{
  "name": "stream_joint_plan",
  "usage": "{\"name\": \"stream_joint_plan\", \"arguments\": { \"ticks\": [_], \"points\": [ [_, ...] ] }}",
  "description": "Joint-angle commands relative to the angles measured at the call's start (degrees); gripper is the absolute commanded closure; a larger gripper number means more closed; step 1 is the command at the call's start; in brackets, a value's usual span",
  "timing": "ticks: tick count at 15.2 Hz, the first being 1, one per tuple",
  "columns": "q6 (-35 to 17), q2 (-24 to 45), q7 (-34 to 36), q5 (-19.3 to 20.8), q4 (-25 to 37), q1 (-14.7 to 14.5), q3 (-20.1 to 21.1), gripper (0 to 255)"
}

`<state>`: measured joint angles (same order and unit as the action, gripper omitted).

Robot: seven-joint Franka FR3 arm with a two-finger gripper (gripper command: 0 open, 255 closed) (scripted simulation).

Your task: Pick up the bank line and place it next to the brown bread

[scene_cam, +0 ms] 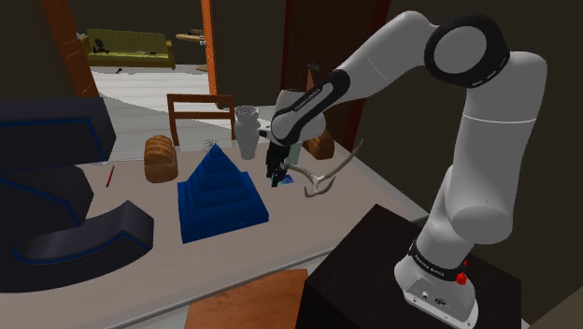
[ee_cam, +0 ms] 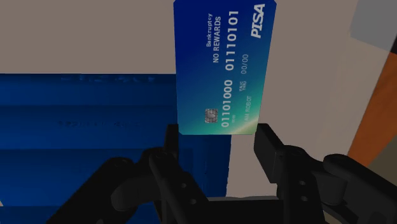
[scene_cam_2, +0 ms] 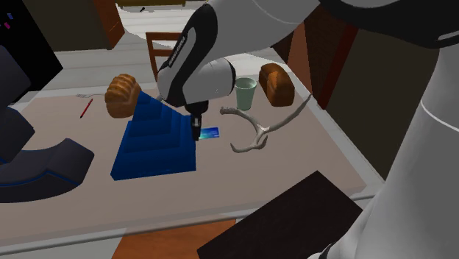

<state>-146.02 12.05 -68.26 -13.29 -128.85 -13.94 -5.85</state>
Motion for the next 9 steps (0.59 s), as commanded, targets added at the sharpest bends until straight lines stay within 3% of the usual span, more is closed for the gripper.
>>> {"name": "stream_joint_plan", "arguments": {
  "ticks": [1, 9],
  "points": [
    [1.4, -1.3, 0.6, 0.6, 0.1, -0.1, -0.2, 255],
    [6.8, -5.5, 2.4, 2.6, 1.4, -0.3, -0.7, 255]
  ]
}}
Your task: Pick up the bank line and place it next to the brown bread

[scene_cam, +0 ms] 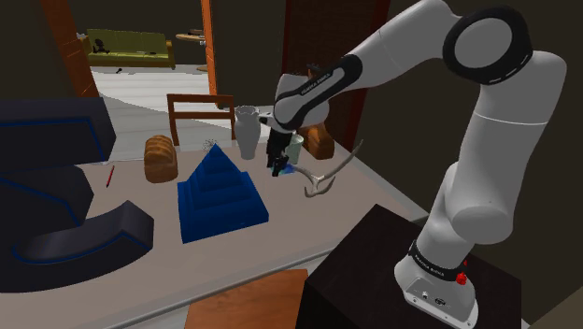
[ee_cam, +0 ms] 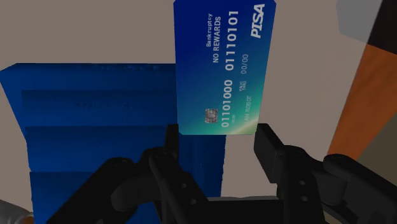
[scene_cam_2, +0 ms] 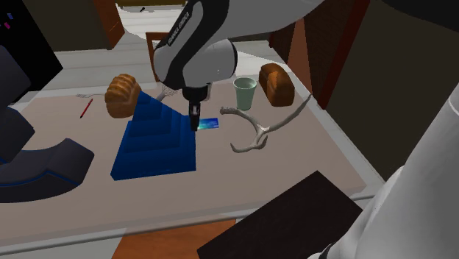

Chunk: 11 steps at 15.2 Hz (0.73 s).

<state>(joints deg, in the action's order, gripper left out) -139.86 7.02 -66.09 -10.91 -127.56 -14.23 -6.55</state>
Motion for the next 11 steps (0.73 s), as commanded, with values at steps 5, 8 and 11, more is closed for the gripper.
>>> {"name": "stream_joint_plan", "arguments": {
  "ticks": [5, 8, 11],
  "points": [
    [1.6, -1.1, -7.5, -0.9, -0.5, 4.0, -2.9, 255],
    [2.4, -0.9, -12.1, -1.6, 0.0, 6.5, -4.7, 255],
    [3.5, -0.2, -16.7, -2.3, 1.0, 8.9, -6.5, 255]
  ]
}}
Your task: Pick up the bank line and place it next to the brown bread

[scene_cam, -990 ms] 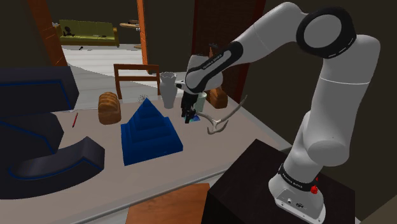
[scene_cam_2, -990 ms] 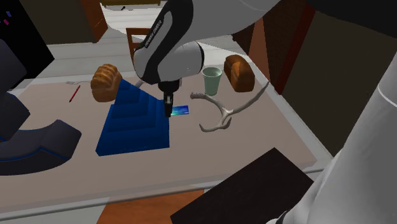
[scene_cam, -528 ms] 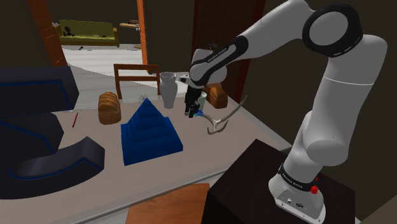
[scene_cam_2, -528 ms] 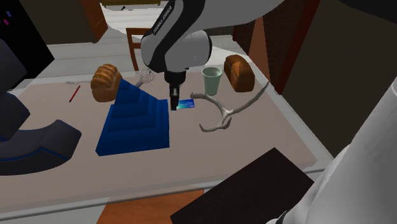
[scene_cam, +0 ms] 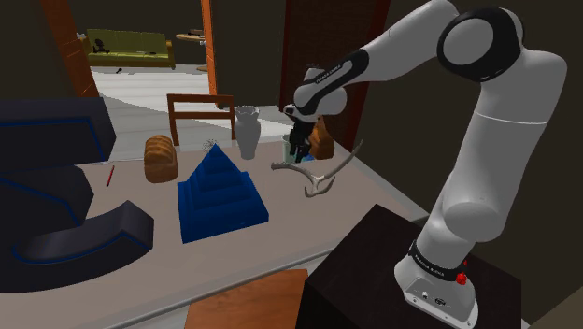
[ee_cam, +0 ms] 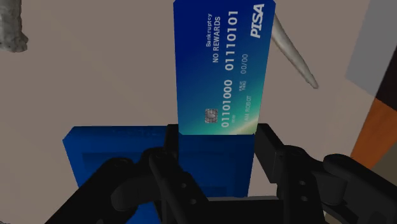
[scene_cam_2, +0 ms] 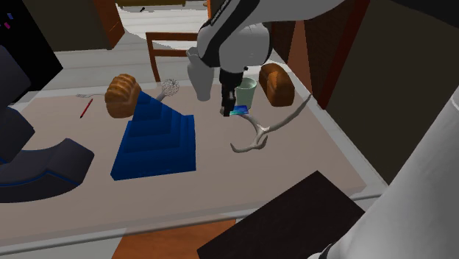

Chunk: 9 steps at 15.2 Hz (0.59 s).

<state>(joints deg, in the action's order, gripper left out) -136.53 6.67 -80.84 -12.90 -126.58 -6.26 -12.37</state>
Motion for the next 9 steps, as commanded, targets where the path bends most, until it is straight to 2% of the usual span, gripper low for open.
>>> {"name": "stream_joint_plan", "arguments": {
  "ticks": [1, 9],
  "points": [
    [0.5, 0.5, -3.4, -0.5, 0.5, 1.8, -1.2, 255],
    [4.4, 4.9, -15.2, -2.9, 6.7, 8.7, -5.3, 255]
  ]
}}
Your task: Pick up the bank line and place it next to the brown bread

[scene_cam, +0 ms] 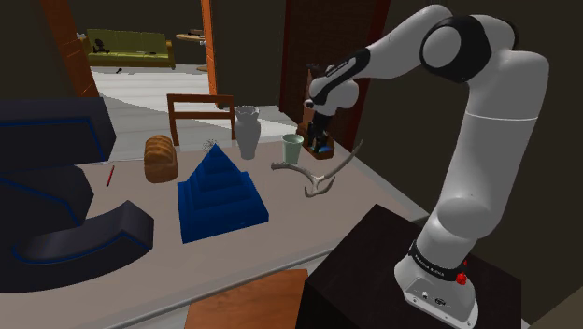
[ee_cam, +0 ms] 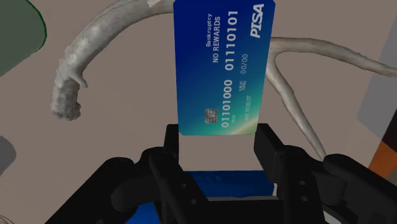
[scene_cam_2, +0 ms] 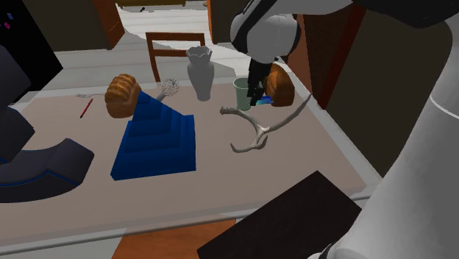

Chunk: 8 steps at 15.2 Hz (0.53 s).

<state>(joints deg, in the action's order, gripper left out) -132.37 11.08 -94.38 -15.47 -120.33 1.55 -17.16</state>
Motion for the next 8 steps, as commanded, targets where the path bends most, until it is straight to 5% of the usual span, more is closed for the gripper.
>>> {"name": "stream_joint_plan", "arguments": {
  "ticks": [1, 8],
  "points": [
    [0.8, 1.3, -3.1, -0.7, 1.5, 1.8, -0.9, 255],
    [5.7, 8.0, -12.2, -3.3, 11.0, 8.6, -3.2, 255]
  ]
}}
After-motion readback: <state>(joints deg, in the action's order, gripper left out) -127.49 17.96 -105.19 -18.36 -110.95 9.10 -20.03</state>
